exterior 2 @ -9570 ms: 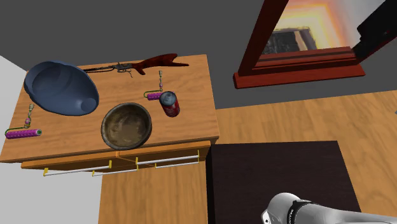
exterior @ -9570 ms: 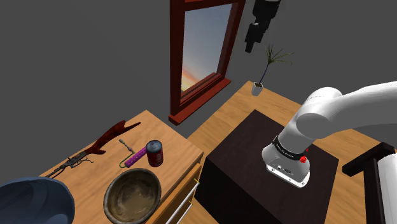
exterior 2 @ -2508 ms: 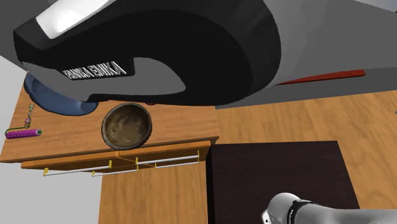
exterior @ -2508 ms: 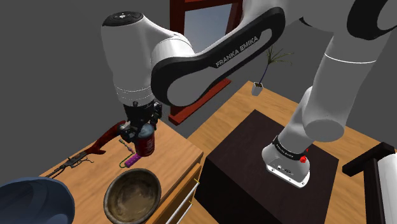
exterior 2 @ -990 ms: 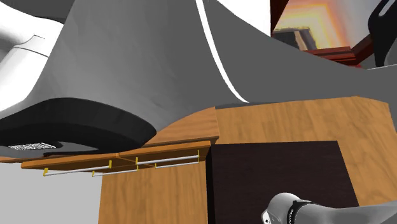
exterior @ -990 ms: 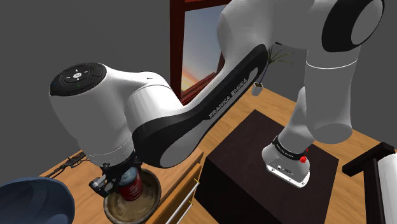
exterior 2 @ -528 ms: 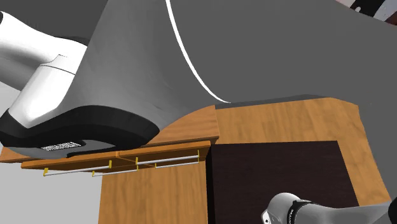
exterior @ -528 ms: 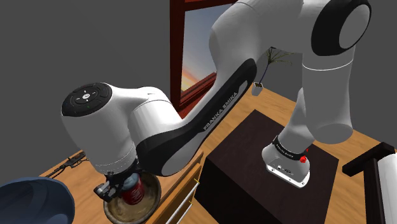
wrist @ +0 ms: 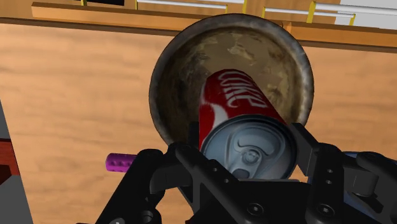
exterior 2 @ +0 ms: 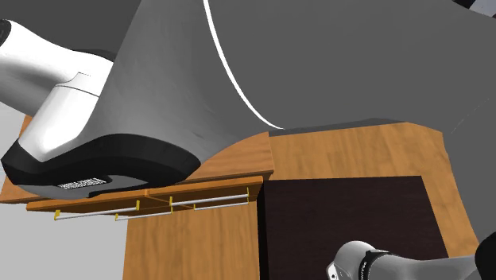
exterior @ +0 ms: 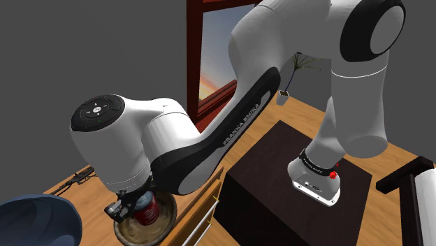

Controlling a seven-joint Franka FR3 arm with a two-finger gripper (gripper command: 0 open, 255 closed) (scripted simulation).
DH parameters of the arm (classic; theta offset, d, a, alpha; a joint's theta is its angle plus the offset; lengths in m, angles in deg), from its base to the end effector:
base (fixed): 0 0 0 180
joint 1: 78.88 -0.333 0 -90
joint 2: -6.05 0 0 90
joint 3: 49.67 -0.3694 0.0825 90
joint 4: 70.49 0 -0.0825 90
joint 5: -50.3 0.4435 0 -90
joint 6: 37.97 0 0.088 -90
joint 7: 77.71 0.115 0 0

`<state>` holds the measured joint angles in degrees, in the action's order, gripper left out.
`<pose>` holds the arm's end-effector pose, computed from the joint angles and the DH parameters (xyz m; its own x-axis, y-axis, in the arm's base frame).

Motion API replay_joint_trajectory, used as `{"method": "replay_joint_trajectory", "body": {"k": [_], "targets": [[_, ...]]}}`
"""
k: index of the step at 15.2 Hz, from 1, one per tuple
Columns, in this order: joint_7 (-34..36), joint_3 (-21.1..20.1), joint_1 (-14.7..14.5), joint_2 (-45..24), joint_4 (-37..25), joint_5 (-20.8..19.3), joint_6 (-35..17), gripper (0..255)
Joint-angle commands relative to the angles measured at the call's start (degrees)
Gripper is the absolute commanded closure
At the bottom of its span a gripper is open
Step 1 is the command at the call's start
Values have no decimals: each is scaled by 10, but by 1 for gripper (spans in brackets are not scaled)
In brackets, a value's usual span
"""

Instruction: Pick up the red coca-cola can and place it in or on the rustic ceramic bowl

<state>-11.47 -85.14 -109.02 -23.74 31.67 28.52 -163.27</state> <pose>0.3486 0.6303 0.3116 0.9887 0.1493 0.0139 0.1492 -0.9888 0.0069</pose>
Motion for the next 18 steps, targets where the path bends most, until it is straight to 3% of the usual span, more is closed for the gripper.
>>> {"method": "replay_joint_trajectory", "body": {"k": [1,6,10,18], "targets": [[0,0,0,0,0,0,0,0],[0,0,0,0,0,0,0,0],[-18,-18,11,38,-23,29,54,0],[-18,-18,11,38,-23,29,54,0]]}}
